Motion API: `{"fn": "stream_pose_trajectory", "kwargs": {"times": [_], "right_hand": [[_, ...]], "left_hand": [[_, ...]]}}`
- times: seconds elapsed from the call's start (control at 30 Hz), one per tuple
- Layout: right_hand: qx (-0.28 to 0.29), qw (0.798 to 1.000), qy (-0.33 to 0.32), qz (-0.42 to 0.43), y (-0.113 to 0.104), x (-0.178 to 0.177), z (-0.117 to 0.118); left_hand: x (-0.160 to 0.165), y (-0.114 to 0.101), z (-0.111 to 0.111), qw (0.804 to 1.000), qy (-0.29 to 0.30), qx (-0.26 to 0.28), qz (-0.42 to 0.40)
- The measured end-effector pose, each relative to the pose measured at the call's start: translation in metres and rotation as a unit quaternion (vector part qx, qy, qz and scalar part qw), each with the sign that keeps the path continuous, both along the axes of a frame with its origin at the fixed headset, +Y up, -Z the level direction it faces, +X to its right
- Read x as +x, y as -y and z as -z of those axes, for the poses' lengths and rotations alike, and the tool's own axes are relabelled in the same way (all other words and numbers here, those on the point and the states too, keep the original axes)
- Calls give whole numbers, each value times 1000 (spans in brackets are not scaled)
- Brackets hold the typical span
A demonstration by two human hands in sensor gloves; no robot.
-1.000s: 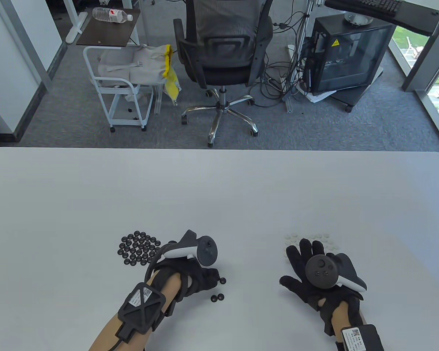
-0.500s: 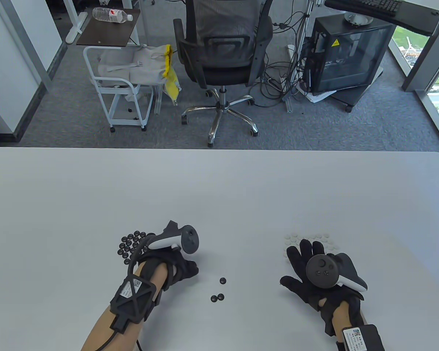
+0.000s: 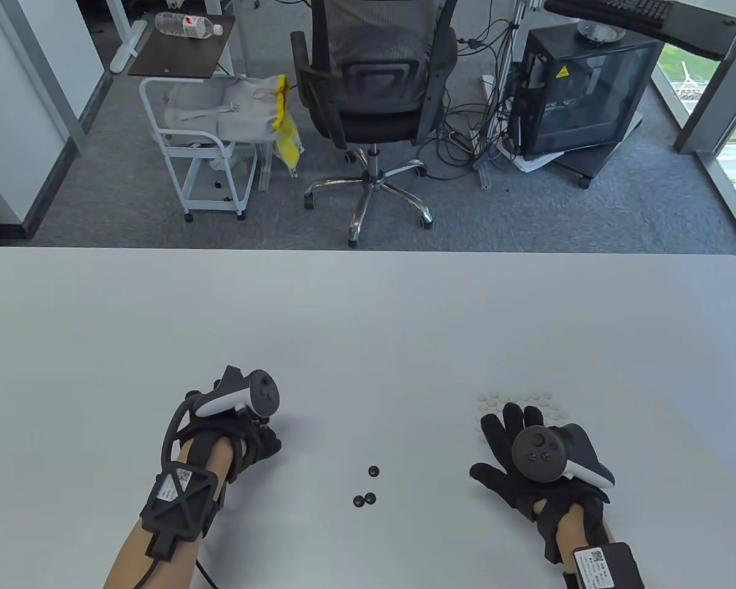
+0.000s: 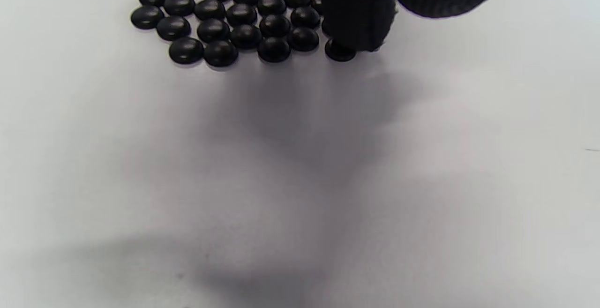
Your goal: Go stone sorting task
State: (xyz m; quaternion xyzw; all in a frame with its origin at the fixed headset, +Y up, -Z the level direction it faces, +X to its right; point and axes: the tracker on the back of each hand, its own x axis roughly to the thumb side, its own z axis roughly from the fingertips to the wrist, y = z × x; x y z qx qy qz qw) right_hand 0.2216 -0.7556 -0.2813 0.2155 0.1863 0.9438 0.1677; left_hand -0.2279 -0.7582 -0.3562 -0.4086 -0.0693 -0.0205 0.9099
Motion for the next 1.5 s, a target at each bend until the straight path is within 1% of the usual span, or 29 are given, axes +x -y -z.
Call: {"fn": "stream_pose_trajectory", "kwargs": {"times": [0.13,0.23,0.33,0.47,0.6,0.73,0.93,1.0,1.07,1.17,1.27,1.4,1.5], "right_hand": [[1,1000,0,1,0,0,0],[1,1000,0,1,0,0,0],[0,1000,0,1,0,0,0],[0,1000,0,1,0,0,0],[0,1000,0,1,0,0,0],[0,1000,0,1,0,0,0],[2,1000,1,-1,0,1,1],[3,1000,1,0,0,2,1],[5,1000,2,2,-1,2,1],[7,1000,2,2,-1,3,1],[5,1000,2,0,-1,3,1],[4,1000,1,-1,0,2,1],[3,1000,1,-2,0,2,1]], "left_hand": [[4,-4,-2,1000,11,6,-13],[16,-13,-5,999,29,17,-39],[37,-20,-13,996,69,14,-51],[73,-22,-29,989,141,5,-41],[102,-19,-43,978,197,-7,-65],[126,-13,-58,969,243,-14,-47],[142,1,-76,956,290,-20,-27],[139,10,-81,955,295,-24,-8],[129,12,-83,956,291,-22,-12],[102,9,-81,966,257,-10,-5],[65,6,-75,978,206,-5,2],[10,5,-63,993,119,-5,3],[-14,6,-56,997,75,-5,-6]]}}
